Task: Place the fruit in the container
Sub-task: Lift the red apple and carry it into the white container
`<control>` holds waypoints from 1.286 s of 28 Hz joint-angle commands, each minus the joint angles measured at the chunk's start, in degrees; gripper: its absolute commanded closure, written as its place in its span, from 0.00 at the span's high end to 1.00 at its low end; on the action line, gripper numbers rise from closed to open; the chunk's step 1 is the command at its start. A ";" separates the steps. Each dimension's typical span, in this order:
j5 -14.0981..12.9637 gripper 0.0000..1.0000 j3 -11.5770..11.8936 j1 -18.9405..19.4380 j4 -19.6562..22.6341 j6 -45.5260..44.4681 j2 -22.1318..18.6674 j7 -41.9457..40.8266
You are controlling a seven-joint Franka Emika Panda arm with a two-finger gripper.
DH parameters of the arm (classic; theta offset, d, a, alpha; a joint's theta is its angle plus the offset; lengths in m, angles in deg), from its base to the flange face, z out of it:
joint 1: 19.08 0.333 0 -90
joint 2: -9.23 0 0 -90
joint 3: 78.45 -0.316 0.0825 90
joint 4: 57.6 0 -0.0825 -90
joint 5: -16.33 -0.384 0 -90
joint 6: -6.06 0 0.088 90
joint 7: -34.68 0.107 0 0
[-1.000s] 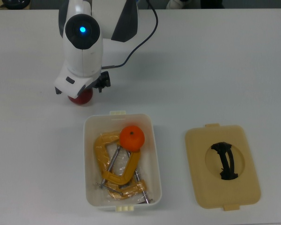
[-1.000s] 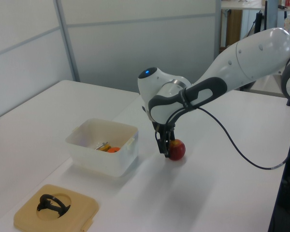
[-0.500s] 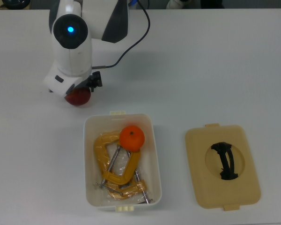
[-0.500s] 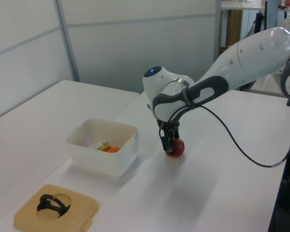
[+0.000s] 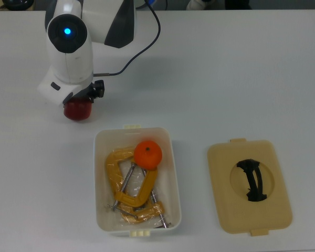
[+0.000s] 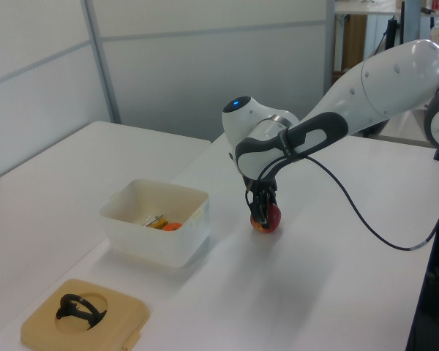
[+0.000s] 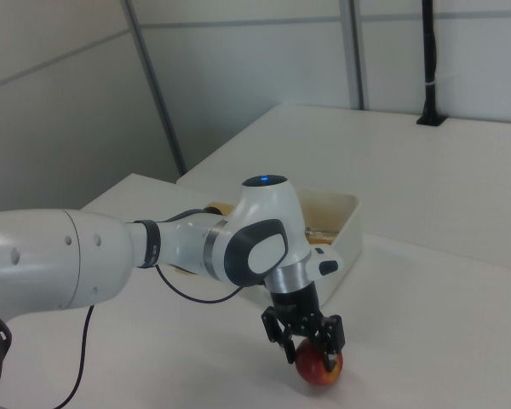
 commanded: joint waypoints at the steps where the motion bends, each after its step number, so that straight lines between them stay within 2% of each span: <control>1: 0.04 0.09 0.48 0.26 0.50 1.41 -0.78 -0.52; 6: -0.48 0.10 0.48 0.35 0.06 -0.51 -3.50 -0.25; 7: -0.75 0.11 0.39 0.44 -1.51 -2.09 -5.16 -0.08; 10: -0.92 0.12 -0.14 1.05 -5.63 -5.61 -6.32 0.89; 12: -0.93 0.12 -0.84 2.27 -11.42 -7.72 -5.71 3.33; 16: -0.66 0.14 -1.02 4.65 -14.35 -6.33 -4.22 9.93; 18: -0.75 0.16 -1.37 5.88 -15.49 -1.09 -3.60 14.05; 22: -1.01 0.16 -1.46 7.20 -15.41 9.74 -1.58 17.14; 23: -1.01 0.16 -1.46 7.47 -15.32 14.64 -0.01 18.54; 26: -0.75 0.17 -1.54 8.26 -15.32 21.61 2.98 21.71; 29: -0.31 0.22 -1.55 8.70 -15.32 29.87 5.89 26.02; 30: -0.31 0.28 -1.55 8.79 -15.23 31.02 5.98 26.90; 31: -0.40 0.42 -1.55 8.79 -15.06 31.38 5.98 27.60; 33: -0.31 1.00 -1.55 8.88 -14.62 31.21 5.63 29.18; 36: -0.66 1.00 -1.55 8.88 -14.44 29.20 5.10 29.54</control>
